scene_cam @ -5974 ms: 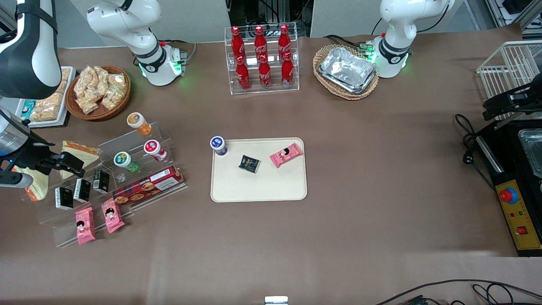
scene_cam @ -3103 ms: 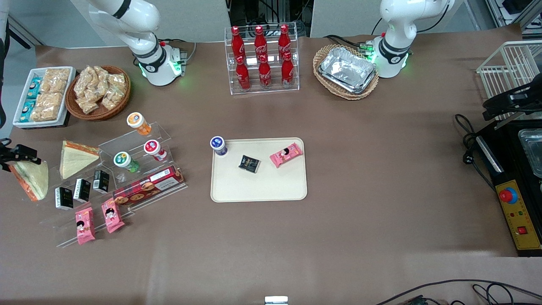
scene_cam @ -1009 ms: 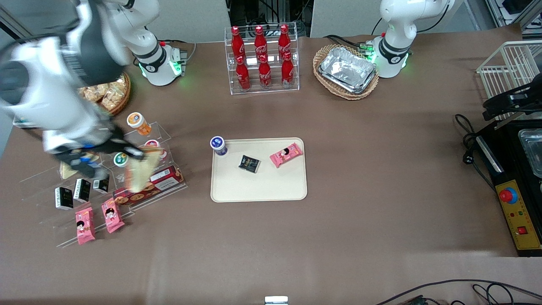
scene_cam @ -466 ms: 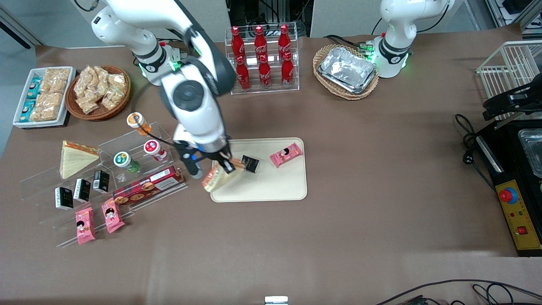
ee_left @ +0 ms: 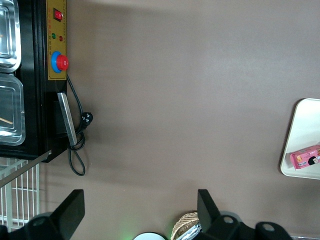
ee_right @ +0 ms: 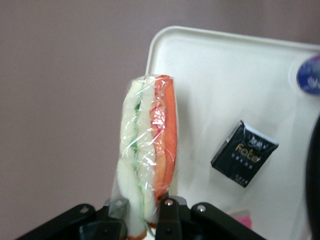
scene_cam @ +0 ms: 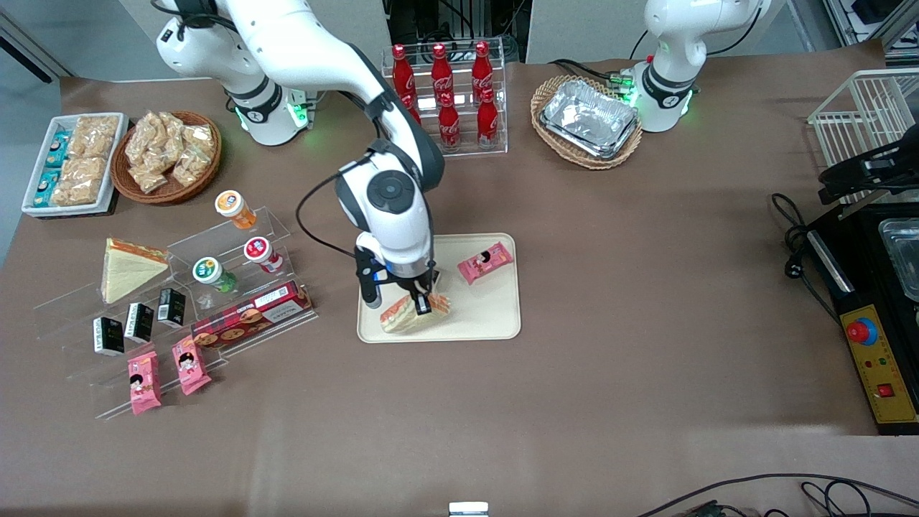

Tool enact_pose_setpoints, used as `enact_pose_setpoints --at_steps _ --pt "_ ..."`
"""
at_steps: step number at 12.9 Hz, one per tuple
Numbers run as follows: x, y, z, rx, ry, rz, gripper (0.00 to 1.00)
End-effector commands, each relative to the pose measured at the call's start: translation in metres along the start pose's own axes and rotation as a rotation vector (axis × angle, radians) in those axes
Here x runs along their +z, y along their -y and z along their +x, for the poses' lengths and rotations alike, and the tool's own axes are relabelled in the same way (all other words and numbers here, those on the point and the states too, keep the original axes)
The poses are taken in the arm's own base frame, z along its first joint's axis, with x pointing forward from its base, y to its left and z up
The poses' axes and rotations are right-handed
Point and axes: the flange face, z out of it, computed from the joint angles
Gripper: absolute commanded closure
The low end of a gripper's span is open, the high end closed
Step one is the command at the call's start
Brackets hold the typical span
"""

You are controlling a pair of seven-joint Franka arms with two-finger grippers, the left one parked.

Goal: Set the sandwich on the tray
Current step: 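Lower the sandwich onto the tray beside the black box and release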

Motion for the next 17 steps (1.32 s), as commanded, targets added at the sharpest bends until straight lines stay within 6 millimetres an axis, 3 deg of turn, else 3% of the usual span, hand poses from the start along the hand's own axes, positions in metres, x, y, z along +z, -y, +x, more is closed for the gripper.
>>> enact_pose_setpoints --at_steps 1,6,10,11,12,13,17 --pt "0.016 0.010 -0.012 0.178 0.004 0.053 1.00" --pt "0.058 0.010 -0.013 0.221 0.011 0.100 1.00" --pt "0.076 0.006 -0.017 0.198 0.023 0.119 1.00" --pt "0.079 0.003 -0.022 0.189 0.029 0.115 0.88" --pt "0.078 0.002 -0.023 0.188 0.031 0.115 0.32" --pt "0.080 0.002 -0.023 0.185 0.030 0.112 0.00" --pt "0.071 -0.001 -0.032 0.155 0.047 0.108 0.00"
